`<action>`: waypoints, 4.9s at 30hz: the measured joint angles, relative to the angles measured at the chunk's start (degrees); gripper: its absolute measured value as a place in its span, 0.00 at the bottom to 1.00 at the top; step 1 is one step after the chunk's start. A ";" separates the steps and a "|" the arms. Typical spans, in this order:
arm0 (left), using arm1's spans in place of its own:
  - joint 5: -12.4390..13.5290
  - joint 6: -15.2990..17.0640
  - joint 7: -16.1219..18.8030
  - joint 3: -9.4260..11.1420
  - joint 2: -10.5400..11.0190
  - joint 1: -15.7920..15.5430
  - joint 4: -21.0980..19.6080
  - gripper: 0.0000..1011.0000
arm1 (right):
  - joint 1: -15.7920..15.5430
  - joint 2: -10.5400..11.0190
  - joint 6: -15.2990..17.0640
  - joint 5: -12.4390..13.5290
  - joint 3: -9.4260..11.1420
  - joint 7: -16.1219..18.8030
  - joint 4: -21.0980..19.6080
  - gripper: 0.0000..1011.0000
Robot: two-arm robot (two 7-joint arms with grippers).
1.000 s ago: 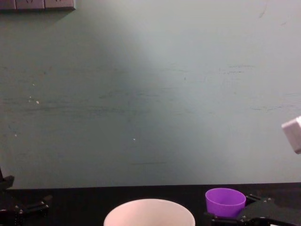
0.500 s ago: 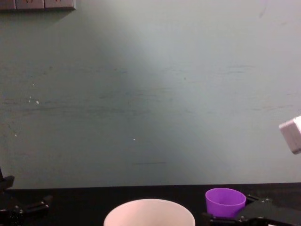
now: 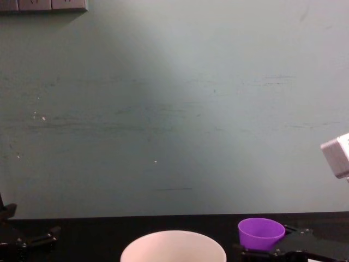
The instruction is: Pick up the cup and pour the mung beans from the cup into the bowl.
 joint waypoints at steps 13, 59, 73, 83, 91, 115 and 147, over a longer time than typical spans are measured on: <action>0.00 0.00 0.00 0.00 0.00 0.00 0.00 0.99 | -0.12 -0.49 -0.12 0.02 0.50 -0.43 0.08 0.74; 0.00 0.00 0.00 0.00 0.00 0.00 0.00 0.99 | -9.95 5.08 8.74 8.13 5.73 -5.20 -25.97 0.72; 0.00 0.00 0.00 0.00 0.00 0.00 0.00 0.99 | -9.94 4.95 8.49 8.07 5.77 -5.11 -25.83 0.72; 0.00 0.00 0.00 0.00 0.00 0.00 0.00 0.99 | -9.94 4.91 8.41 8.02 5.77 -5.06 -25.76 0.72; 0.00 0.00 0.00 0.00 0.00 0.00 0.00 0.99 | -9.94 4.89 8.38 7.96 5.77 -5.03 -25.72 0.72; 0.00 0.00 0.00 0.00 0.00 0.00 0.00 0.99 | -9.94 4.89 8.34 7.97 5.77 -5.03 -25.72 0.72; 0.00 0.00 0.00 0.00 0.00 0.00 0.00 0.99 | -9.94 4.89 8.34 7.97 5.77 -5.03 -25.72 0.72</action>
